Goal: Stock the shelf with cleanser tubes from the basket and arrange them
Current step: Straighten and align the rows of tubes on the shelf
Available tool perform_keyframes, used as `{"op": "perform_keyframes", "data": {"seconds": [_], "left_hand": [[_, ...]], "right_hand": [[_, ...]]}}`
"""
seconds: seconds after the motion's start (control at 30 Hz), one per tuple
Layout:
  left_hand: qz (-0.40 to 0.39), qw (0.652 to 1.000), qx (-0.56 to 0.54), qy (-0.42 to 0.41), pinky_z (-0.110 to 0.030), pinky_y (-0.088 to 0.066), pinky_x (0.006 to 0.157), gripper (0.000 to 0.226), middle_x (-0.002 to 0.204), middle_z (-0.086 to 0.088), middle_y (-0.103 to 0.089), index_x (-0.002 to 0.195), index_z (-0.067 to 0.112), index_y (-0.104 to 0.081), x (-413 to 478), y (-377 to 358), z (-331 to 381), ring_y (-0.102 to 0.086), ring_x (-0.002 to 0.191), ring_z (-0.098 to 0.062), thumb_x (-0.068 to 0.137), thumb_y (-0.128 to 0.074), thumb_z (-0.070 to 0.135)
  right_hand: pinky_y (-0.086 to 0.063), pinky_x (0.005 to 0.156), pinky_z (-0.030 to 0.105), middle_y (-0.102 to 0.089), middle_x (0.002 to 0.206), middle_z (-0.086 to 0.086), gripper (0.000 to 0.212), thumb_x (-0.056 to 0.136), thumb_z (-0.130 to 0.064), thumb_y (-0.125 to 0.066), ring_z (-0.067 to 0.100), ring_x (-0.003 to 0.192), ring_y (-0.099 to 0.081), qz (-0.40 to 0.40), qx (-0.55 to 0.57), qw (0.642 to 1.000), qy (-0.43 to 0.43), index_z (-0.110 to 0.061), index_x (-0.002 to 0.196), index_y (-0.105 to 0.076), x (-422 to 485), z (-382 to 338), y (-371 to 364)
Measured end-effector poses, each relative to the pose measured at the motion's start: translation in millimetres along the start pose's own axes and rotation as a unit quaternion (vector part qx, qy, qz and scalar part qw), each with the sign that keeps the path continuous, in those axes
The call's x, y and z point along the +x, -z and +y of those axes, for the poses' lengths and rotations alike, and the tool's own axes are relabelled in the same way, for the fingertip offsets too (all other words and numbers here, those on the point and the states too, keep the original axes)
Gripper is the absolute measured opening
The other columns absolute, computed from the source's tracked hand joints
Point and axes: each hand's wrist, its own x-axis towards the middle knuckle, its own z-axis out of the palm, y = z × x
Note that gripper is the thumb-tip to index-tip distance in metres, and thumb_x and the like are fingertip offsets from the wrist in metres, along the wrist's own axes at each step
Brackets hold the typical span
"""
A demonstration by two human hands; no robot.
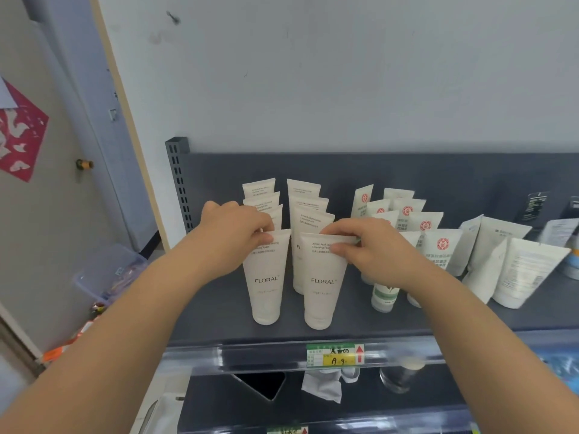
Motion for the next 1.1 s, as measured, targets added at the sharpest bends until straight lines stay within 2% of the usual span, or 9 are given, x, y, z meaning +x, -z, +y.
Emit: {"op": "perform_keyframes", "data": {"seconds": [0.13, 0.27, 0.4, 0.47, 0.6, 0.8, 0.87, 0.97, 1.1], "left_hand": [[0.011, 0.999, -0.05, -0.012, -0.035, -0.027, 0.086, 0.02, 0.101, 0.013, -0.059, 0.105, 0.032, -0.062, -3, -5, -3, -0.048, 0.095, -0.014, 0.101, -0.043, 0.036], [0.018, 0.99, -0.138, -0.013, -0.034, -0.036, 0.087, 0.015, 0.094, 0.012, -0.058, 0.097, 0.029, -0.06, -6, -12, -7, -0.054, 0.092, -0.011, 0.1, -0.047, 0.034], [0.017, 0.986, -0.163, -0.006, -0.029, -0.044, 0.076, 0.015, 0.089, 0.011, -0.058, 0.096, 0.026, -0.062, -11, -12, -10, -0.055, 0.087, -0.01, 0.099, -0.049, 0.032], [0.015, 0.984, -0.178, -0.002, -0.03, -0.045, 0.077, 0.014, 0.089, 0.013, -0.058, 0.095, 0.026, -0.062, -12, -11, -11, -0.056, 0.089, -0.009, 0.099, -0.05, 0.032], [0.02, 0.98, -0.196, -0.009, -0.031, -0.047, 0.081, 0.014, 0.094, 0.014, -0.059, 0.098, 0.026, -0.064, -15, -12, -5, -0.056, 0.092, -0.008, 0.098, -0.051, 0.032], [0.017, 0.971, -0.237, 0.006, -0.019, -0.042, 0.07, 0.009, 0.093, 0.018, -0.059, 0.092, 0.033, -0.061, -19, -16, -3, -0.055, 0.088, -0.001, 0.096, -0.054, 0.037], [-0.008, 0.964, -0.264, 0.02, -0.02, -0.043, 0.066, 0.005, 0.093, 0.019, -0.061, 0.093, 0.035, -0.06, -21, -17, -4, -0.057, 0.084, 0.001, 0.091, -0.062, 0.039], [-0.04, 0.956, -0.29, 0.025, -0.023, -0.048, 0.068, 0.014, 0.097, 0.017, -0.064, 0.096, 0.038, -0.059, -21, -21, -6, -0.06, 0.082, 0.0, 0.086, -0.069, 0.037], [-0.052, 0.951, -0.304, 0.018, -0.024, -0.05, 0.072, 0.015, 0.097, 0.017, -0.065, 0.096, 0.038, -0.061, -20, -19, -9, -0.061, 0.085, 0.0, 0.086, -0.071, 0.035]], "right_hand": [[-0.048, 0.082, 0.018, -0.063, 0.105, -0.022, 0.022, 0.095, -0.017, -0.059, 0.0, 0.099, -0.058, -0.005, 0.033, 0.999, 0.003, -0.026, 0.112, -0.068, -1, 1, -1], [-0.051, 0.08, 0.021, -0.064, 0.103, -0.026, 0.02, 0.094, -0.017, -0.06, -0.002, 0.099, -0.06, -0.008, 0.071, 0.997, -0.003, -0.031, 0.106, -0.068, -4, 4, -1], [-0.052, 0.079, 0.023, -0.067, 0.106, -0.022, 0.02, 0.094, -0.018, -0.061, 0.001, 0.098, -0.061, -0.008, 0.09, 0.996, -0.014, -0.03, 0.107, -0.07, -7, 5, 0], [-0.051, 0.077, 0.022, -0.067, 0.106, -0.021, 0.021, 0.094, -0.017, -0.061, 0.001, 0.097, -0.061, -0.009, 0.094, 0.995, -0.016, -0.03, 0.107, -0.07, -7, 4, 0], [-0.055, 0.083, 0.03, -0.068, 0.107, -0.021, 0.021, 0.093, -0.017, -0.062, 0.005, 0.098, -0.062, -0.005, 0.095, 0.995, -0.02, -0.03, 0.107, -0.071, -8, 2, 0], [-0.053, 0.079, 0.026, -0.066, 0.108, -0.02, 0.02, 0.095, -0.021, -0.059, 0.003, 0.093, -0.062, -0.022, 0.085, 0.996, -0.023, -0.032, 0.109, -0.068, -11, 2, 1], [-0.052, 0.072, 0.022, -0.067, 0.103, -0.02, 0.019, 0.095, -0.022, -0.058, 0.003, 0.087, -0.063, -0.026, 0.091, 0.995, -0.028, -0.032, 0.109, -0.067, -13, 4, 0], [-0.053, 0.07, 0.022, -0.067, 0.103, -0.018, 0.018, 0.095, -0.02, -0.059, 0.005, 0.089, -0.065, -0.03, 0.101, 0.994, -0.029, -0.032, 0.106, -0.065, -14, 5, -1], [-0.057, 0.073, 0.026, -0.069, 0.099, -0.015, 0.019, 0.094, -0.016, -0.06, 0.008, 0.084, -0.067, -0.026, 0.093, 0.995, -0.026, -0.03, 0.105, -0.068, -14, 2, 1]]}}
